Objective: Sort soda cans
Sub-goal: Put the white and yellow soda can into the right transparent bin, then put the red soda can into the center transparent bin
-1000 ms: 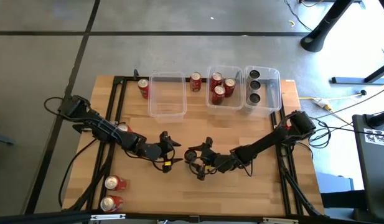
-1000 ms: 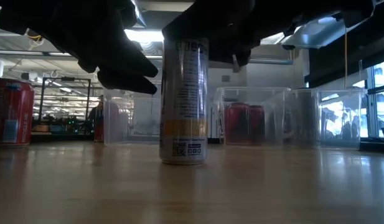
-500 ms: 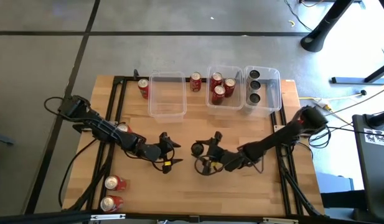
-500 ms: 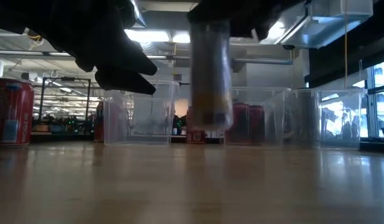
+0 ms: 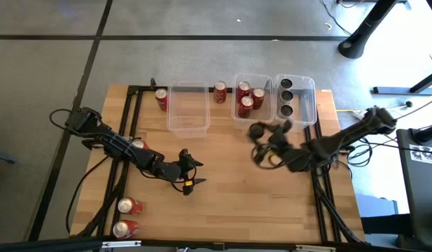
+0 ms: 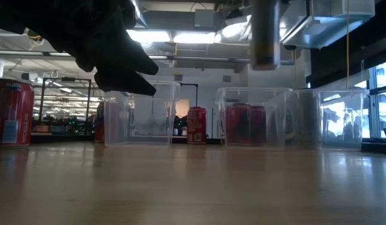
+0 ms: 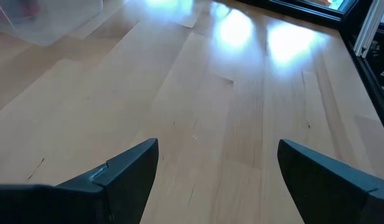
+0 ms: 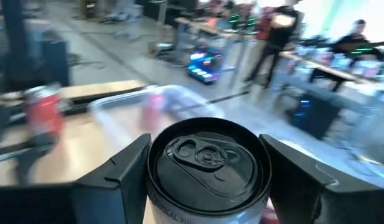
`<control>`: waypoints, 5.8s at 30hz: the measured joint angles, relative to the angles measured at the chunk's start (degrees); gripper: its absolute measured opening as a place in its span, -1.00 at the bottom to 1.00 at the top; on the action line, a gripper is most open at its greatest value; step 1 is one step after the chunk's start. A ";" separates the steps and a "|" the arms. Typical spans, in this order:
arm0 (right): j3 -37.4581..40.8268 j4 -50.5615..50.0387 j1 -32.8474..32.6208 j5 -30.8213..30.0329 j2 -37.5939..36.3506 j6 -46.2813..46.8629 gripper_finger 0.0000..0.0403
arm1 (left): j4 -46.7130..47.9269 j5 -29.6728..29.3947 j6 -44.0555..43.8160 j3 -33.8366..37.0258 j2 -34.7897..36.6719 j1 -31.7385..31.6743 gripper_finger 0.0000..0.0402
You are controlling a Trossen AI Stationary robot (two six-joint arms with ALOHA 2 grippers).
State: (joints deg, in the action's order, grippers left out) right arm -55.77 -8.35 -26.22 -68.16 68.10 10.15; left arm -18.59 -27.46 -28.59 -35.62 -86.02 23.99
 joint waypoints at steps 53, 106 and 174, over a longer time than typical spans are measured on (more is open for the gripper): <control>6.08 -8.67 54.38 -6.31 -9.25 4.38 0.21 | 0.61 -0.10 18.79 -0.04 7.07 -0.14 0.58; 13.33 -18.30 59.67 7.96 5.88 36.37 0.41 | 3.59 -2.83 26.20 -0.02 13.97 -0.15 0.58; -1.66 -17.32 59.54 40.31 -1.97 11.82 0.94 | 4.65 -5.19 19.84 0.00 14.00 -0.15 0.58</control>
State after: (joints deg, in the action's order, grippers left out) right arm -57.43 -25.67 33.32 -27.85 66.13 21.98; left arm -13.95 -32.65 -8.75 -35.62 -72.02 23.83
